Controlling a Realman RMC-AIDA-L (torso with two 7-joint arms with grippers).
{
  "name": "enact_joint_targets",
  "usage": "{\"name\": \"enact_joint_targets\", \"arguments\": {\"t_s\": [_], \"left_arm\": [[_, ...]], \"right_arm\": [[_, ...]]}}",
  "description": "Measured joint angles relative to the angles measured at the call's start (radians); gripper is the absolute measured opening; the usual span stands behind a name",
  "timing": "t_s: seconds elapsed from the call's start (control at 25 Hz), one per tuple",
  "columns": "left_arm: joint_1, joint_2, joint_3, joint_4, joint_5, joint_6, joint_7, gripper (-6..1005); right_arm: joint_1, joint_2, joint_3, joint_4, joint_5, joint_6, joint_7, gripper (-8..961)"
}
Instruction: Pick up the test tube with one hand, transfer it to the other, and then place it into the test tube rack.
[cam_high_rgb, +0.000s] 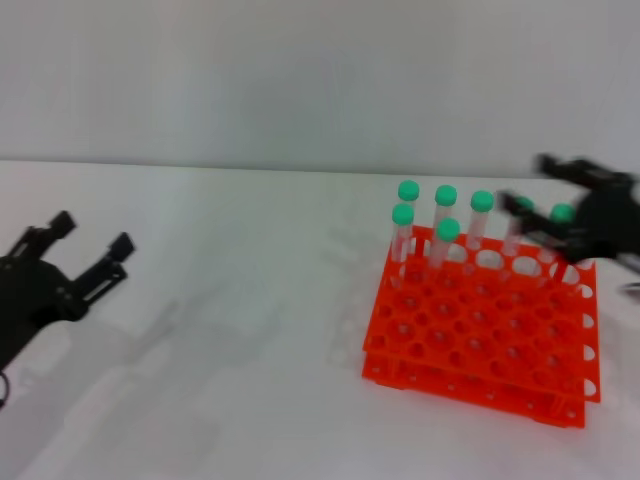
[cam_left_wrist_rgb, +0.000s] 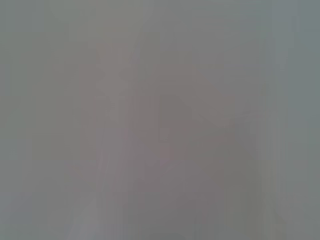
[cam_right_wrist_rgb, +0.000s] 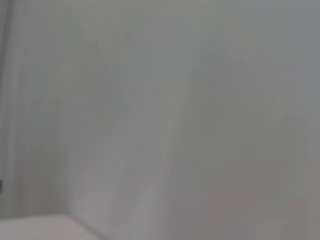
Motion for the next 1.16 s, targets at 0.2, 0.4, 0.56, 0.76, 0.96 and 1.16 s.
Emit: {"name": "enact_joint_targets", "arguments": {"t_s": [0.2,0.4,0.56,0.76,0.96,1.16], "left_arm": [[0.016,-0.001,0.000,0.004,-0.111,-0.003,0.024,875],[0.020,-0.005,0.000,0.018,-0.210,-0.007,0.049,875],[0.020,-0.004,-0.001,0.038,-0.254,-0.008,0.067,875],[0.011,-0.004,-0.002,0.064,-0.276,-0.016,0.100,875],[-0.014,0.000,-0.004,0.080,-0.324,-0.045,0.129,875],[-0.036,0.001,-0.006,0.075,-0.383,-0.048,0.131,875]], "right_arm": [[-0.087,-0.004,0.220,0.062,0.003,-0.155,-0.006,643],[-0.105,-0.008,0.495,0.270,0.003,-0.352,-0.077,644],[-0.120,-0.010,0.599,0.388,0.000,-0.443,-0.149,644],[-0.138,-0.011,0.612,0.444,0.003,-0.453,-0.207,644],[-0.132,-0.008,0.621,0.491,0.017,-0.471,-0.258,644],[-0.129,-0.006,0.623,0.525,0.059,-0.501,-0.292,644]]}}
